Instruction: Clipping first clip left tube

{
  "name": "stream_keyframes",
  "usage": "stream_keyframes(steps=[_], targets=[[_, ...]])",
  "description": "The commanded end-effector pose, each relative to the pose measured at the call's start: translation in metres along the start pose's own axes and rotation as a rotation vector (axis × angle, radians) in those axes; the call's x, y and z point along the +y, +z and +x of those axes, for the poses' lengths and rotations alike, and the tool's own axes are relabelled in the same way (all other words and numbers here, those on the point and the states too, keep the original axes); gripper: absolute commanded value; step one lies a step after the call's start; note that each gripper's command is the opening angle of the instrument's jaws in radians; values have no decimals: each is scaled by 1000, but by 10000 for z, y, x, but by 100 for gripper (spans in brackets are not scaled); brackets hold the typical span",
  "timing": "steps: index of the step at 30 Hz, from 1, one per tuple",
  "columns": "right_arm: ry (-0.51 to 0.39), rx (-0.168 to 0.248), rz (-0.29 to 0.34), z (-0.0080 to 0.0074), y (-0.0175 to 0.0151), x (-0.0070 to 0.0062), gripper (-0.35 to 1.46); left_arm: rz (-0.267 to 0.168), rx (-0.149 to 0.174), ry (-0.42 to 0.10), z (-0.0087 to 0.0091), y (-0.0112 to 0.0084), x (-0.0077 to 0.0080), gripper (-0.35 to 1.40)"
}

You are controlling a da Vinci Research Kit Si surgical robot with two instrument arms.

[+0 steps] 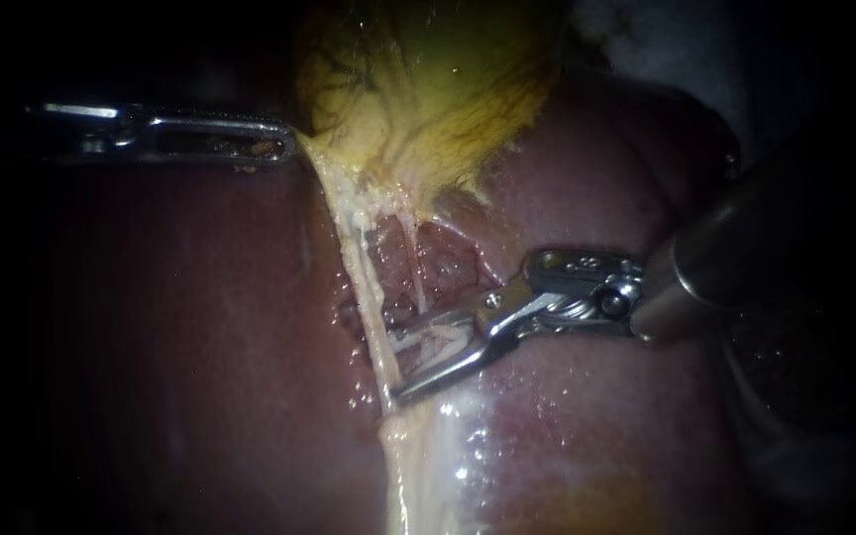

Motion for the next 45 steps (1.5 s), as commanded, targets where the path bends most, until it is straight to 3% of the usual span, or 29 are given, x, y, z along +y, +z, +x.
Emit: stream_keyframes(steps=[1,9,19,34,42,45], targets=[[2,7,12,-1,2,-1,47,0,0,0,0,0,0,-35],[-4,82,138,0,18,-10,47,0,0,0,0,0,0,-35],[-7,162,224,4,32,-22,48,0,0,0,0,1,0,-35],[-75,142,314,21,44,-60,46,0,0,0,0,1,0,-35],[-82,141,323,29,45,-71,41,0,0,0,0,1,0,-35],[-82,141,323,29,46,-71,30,0,0,0,0,1,0,-35]])
